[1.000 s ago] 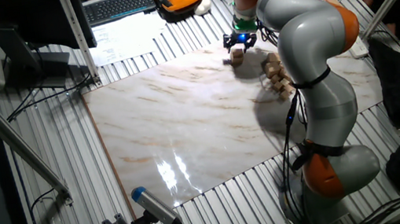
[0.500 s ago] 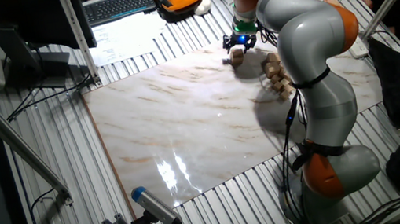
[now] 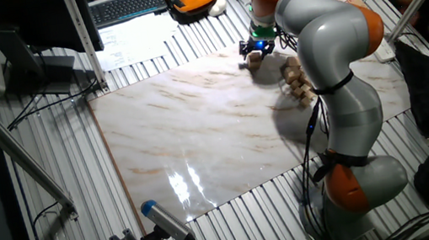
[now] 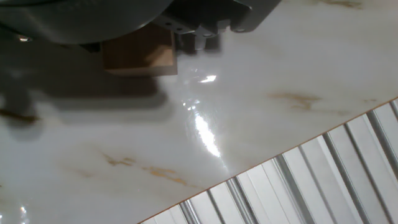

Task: Stack the blocks into a pyramid shape

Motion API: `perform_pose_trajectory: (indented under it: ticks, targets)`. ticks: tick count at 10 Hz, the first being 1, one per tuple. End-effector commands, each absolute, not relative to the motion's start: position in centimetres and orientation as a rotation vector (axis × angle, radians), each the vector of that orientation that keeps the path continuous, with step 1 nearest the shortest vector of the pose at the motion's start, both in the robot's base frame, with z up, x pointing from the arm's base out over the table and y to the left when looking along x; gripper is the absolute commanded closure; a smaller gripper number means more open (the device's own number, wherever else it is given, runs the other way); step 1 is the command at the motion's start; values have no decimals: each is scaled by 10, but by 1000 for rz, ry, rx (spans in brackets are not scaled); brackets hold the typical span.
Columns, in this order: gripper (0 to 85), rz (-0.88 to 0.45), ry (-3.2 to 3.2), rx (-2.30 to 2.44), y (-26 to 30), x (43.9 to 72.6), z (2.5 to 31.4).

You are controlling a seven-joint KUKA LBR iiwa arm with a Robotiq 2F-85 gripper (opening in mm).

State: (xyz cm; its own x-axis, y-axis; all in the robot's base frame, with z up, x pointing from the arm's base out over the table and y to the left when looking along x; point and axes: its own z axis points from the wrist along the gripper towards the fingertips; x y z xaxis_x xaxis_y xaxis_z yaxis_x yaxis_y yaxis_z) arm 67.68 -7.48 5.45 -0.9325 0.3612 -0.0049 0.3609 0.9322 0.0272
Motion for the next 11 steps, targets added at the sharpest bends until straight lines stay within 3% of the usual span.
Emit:
perform_pose_trajectory:
  ticks: [1, 3, 7, 11]
  targets:
    - [510, 58, 3098, 542, -73, 678, 54]
    - [850, 72, 3134, 480, -71, 679, 55]
    - [850, 6, 3134, 491, -44, 672, 75]
    - [850, 65, 3094, 450, -22, 650, 89]
